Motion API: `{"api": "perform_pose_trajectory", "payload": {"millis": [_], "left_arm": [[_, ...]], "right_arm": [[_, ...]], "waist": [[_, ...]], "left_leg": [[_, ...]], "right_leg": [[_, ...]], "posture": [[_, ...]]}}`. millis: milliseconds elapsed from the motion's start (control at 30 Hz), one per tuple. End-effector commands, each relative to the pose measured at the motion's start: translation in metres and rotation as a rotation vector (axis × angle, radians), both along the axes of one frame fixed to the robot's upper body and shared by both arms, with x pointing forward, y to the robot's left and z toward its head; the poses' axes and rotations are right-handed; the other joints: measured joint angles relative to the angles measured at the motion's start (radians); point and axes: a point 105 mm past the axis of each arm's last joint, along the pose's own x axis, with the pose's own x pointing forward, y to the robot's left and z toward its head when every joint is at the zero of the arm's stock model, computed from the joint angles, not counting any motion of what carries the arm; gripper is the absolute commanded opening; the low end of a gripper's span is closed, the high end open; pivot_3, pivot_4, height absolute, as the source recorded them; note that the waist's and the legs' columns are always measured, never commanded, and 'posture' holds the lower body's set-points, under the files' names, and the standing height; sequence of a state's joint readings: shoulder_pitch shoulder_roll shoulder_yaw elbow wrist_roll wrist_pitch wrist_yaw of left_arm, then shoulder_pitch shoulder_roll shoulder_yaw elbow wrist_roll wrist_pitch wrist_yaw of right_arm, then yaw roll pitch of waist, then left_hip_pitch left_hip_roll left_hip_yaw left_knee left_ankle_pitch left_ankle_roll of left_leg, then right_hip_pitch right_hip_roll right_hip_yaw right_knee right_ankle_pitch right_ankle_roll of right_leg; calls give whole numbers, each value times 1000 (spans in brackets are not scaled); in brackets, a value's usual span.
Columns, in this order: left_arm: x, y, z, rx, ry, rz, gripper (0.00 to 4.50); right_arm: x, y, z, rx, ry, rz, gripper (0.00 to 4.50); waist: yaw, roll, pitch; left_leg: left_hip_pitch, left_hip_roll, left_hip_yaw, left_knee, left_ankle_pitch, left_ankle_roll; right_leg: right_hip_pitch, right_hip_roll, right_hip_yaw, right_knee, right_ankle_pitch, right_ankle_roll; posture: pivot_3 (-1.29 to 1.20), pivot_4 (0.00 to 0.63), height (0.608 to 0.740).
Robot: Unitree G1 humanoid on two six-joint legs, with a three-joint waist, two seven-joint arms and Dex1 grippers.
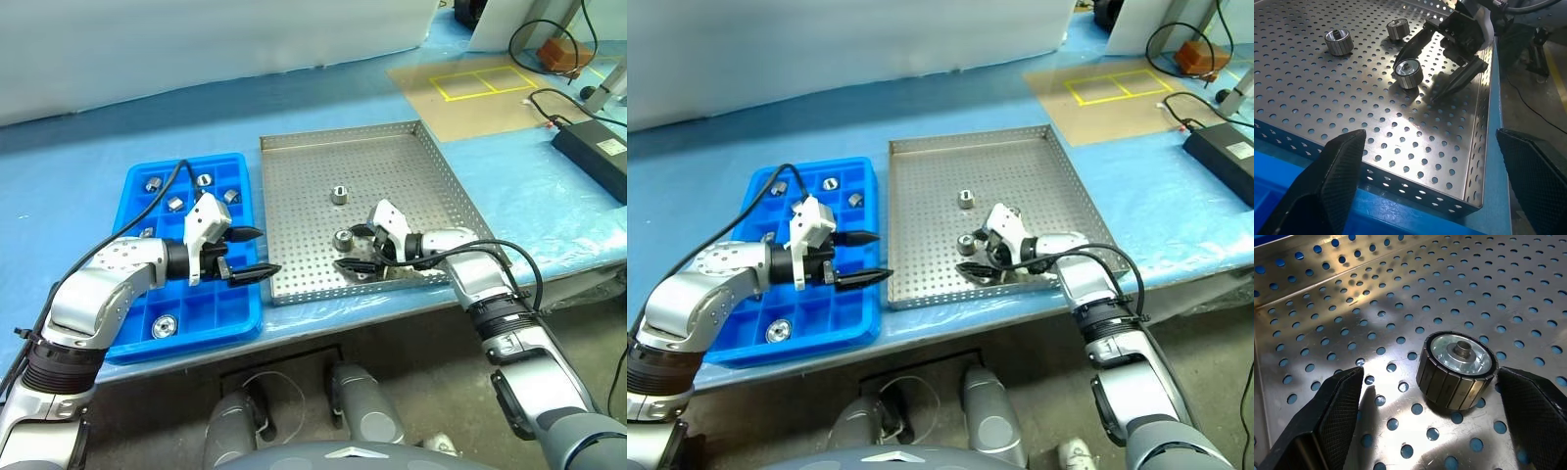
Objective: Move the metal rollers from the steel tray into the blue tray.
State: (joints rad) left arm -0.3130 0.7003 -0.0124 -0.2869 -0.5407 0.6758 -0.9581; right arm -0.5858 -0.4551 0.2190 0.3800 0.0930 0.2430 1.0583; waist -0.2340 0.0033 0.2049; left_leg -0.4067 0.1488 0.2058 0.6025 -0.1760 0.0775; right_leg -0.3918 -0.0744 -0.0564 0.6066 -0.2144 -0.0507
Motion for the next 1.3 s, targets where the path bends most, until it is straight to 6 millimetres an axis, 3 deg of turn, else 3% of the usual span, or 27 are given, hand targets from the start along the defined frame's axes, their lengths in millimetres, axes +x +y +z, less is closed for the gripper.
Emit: {"api": "perform_pose_trajectory", "payload": {"millis": [33, 100, 300, 333, 600, 733, 900, 1133, 1300], "left_arm": [[-2, -1, 9, 16, -54, -8, 4499], [-2, -1, 8, 14, -52, -8, 4500], [-3, 1, 6, 20, -50, -3, 4500], [-3, 2, 6, 20, -51, -1, 4500], [-12, 15, 6, 38, -39, 27, 4500], [-23, 29, 13, 39, -37, 71, 4500], [-50, 45, 23, 44, -39, 118, 4500], [-30, 77, 37, 1, -175, 432, 4500], [-32, 83, 41, -47, -220, 547, 4500]], "right_arm": [[7, 5, 5, 0, -65, -15, 4317], [13, 4, 6, 1, -97, -46, 3923], [25, 3, 6, -30, -131, -90, 1904], [25, 3, 7, -25, -132, -89, 1818], [23, 13, 16, -4, -143, -34, 1778], [13, 38, 40, 82, -153, 71, 1778], [7, 82, 65, 167, -187, 176, 1778], [-1, 139, 66, 171, -210, 320, 1778], [-3, 160, 61, 136, -232, 375, 1778]], "waist": [[0, 0, 0], [-1, 0, 0], [-2, 0, 0], [-2, 0, 0], [-2, 0, 0], [-5, 0, 0], [-19, 0, 0], [13, -1, 0], [59, -1, 0]], "left_leg": [[0, 0, 0, 0, 0, 0], [0, 0, 0, 0, 0, 0], [0, 0, 0, 1, 0, 0], [1, 0, 0, 1, 0, 0], [0, 0, 0, 1, 0, 0], [0, 1, 0, 1, 0, 0], [0, 1, 0, 1, 0, 0], [1, 1, -1, 1, 0, -1], [-2, 1, -1, 1, 0, 0]], "right_leg": [[0, 0, 0, 0, 0, 0], [0, 0, 0, 0, 0, 0], [1, 0, 0, 0, 0, 0], [1, 0, 0, 0, 0, 0], [1, 0, 0, 0, 0, 0], [0, 0, -1, 1, 0, 0], [0, 0, -1, 1, 0, 0], [1, 0, -1, 2, 0, 0], [-2, 0, -1, 2, 0, 0]], "posture": [[-574, 150, 740], [-574, 150, 740], [-568, 150, 740], [-568, 150, 740], [-555, 150, 740], [-542, 150, 740], [-499, 150, 740], [-371, 150, 740], [-297, 150, 740]]}}
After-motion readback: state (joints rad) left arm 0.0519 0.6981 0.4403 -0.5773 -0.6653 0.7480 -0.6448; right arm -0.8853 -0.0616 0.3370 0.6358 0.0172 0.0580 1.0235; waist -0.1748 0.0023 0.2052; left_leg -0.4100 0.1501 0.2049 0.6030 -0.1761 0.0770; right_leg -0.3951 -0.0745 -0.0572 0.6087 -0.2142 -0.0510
